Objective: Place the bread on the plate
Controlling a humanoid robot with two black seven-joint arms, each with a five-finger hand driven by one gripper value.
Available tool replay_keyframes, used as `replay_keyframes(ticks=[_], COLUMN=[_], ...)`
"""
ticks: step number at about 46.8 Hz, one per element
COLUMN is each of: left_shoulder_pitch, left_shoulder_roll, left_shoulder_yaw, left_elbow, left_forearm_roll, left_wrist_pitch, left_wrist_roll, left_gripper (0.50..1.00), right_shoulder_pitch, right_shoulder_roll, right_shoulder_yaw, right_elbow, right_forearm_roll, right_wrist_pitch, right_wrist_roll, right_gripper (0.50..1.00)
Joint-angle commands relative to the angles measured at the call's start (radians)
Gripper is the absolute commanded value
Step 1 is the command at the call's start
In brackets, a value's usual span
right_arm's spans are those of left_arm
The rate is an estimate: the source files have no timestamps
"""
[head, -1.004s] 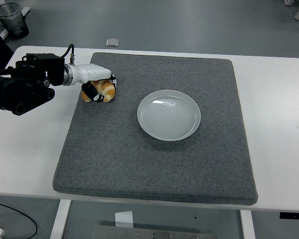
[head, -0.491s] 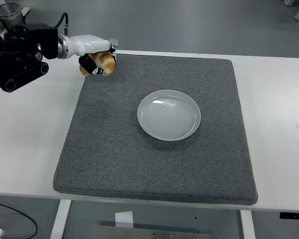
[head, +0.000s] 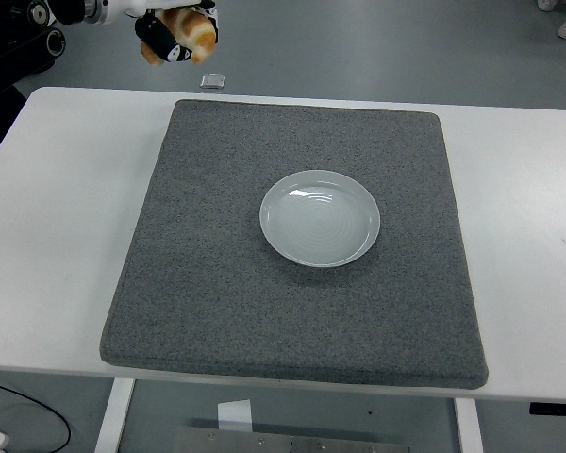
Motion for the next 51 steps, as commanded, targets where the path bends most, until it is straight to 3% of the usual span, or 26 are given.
replay_keyframes(ticks=[1, 19, 51], left_shoulder_pitch=[-0.021, -0.033, -0.058], left_shoulder_roll=[0.000, -0.041, -0.193], left_shoulder_yaw=[0.000, 0.002, -0.014], left_elbow=[0.001, -0.004, -0.125], left_forearm_roll=[-0.004, -0.036, -0.078], left_wrist_pitch=[-0.006, -0.022, -0.020], left_wrist_roll=[0.000, -0.013, -0.017], left_gripper=[0.500, 0.500, 0.500], right_shoulder_pitch=[0.000, 0.001, 0.000], right_shoulder_roll=[0.000, 0.000, 0.000], right_shoulder_yaw=[0.000, 0.000, 0.000], right_elbow=[0.000, 0.000, 0.000], right_forearm_roll=[0.001, 0.000, 0.000], right_wrist_pitch=[0.001, -0.001, -0.001], right_wrist_roll=[0.000, 0.000, 0.000], right_gripper=[0.932, 0.932, 0.932])
